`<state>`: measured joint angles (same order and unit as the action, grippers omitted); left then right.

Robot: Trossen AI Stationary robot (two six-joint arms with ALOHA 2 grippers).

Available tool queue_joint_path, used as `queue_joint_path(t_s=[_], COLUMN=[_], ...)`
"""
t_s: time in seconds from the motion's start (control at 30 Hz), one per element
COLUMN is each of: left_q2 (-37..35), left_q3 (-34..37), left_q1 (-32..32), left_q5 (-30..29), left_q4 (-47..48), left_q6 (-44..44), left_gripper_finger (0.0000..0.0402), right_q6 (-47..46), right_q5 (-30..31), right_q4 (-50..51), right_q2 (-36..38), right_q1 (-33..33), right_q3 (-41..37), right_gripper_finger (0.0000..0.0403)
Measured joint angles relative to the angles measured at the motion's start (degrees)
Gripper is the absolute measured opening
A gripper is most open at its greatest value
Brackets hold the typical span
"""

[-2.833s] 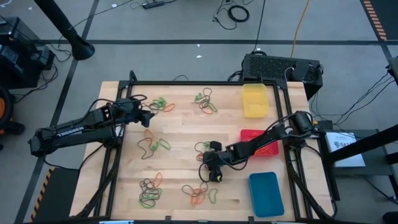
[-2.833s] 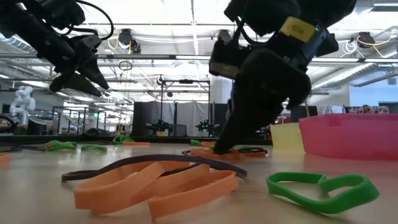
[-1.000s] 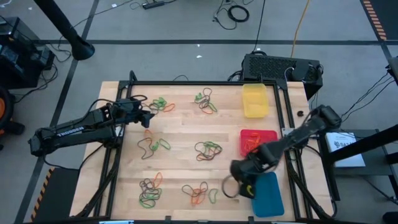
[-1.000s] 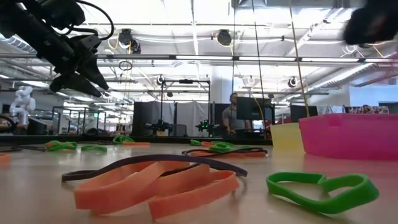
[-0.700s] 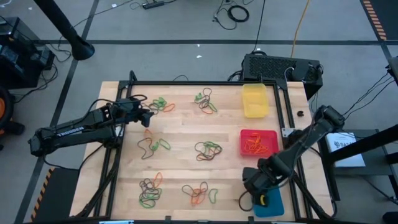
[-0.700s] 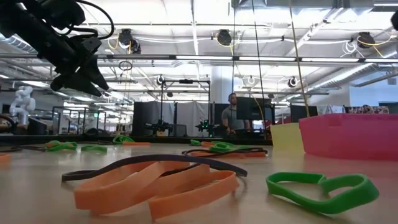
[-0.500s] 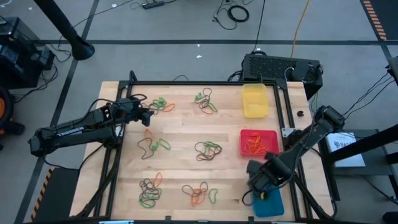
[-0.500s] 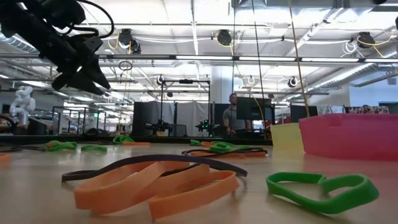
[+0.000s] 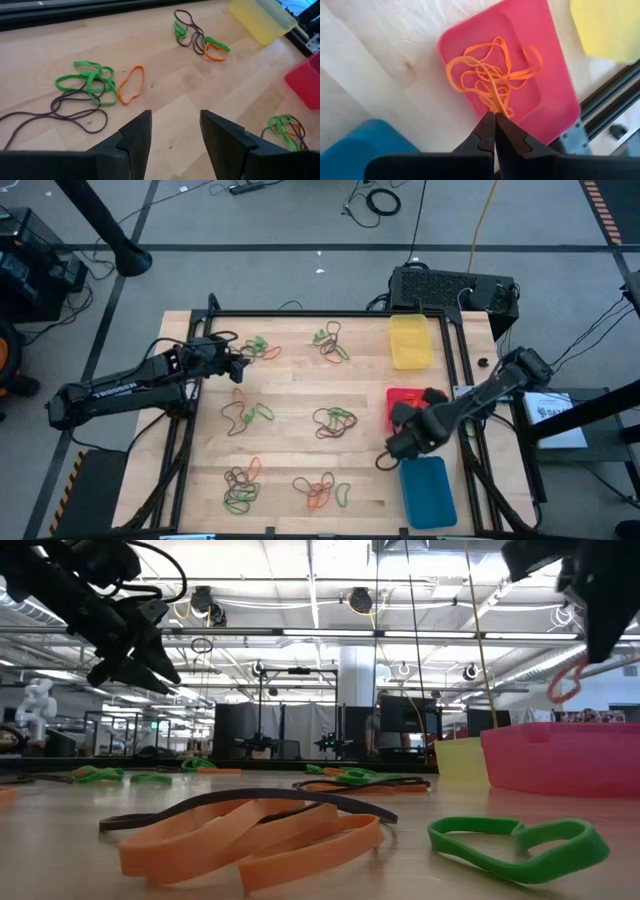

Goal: Sort rubber bands into baskets
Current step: Put the orange rubber band into the red bin

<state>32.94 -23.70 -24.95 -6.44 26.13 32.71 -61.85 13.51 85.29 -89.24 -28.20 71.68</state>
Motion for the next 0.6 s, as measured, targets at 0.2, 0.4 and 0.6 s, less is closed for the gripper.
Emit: queue_joint_path(t_s=[0.2, 0.4, 0.6], left_q2=[0.08, 0.08, 0.06], left_q3=[0.0, 0.0, 0.0], left_q1=[0.02, 0.0, 0.0], left_q5=[-0.04, -0.02, 0.37], left_q4=[-0.14, -0.04, 0.36], left_q6=[0.04, 1.38, 1.53], left_gripper_finger=[0.0175, 0.0175, 0.0175], right_q6=[12.25, 22.28, 25.53], right_q5=[0.14, 0.21, -0.25], right_q4=[0.01, 0.2, -0.8], right_q2=[-0.01, -0.01, -0.01], right_q1=[6.11, 11.15, 14.66], right_q3=[-0.02, -0.45, -4.25], right_gripper_finger=[0.0004, 0.003, 0.0063])
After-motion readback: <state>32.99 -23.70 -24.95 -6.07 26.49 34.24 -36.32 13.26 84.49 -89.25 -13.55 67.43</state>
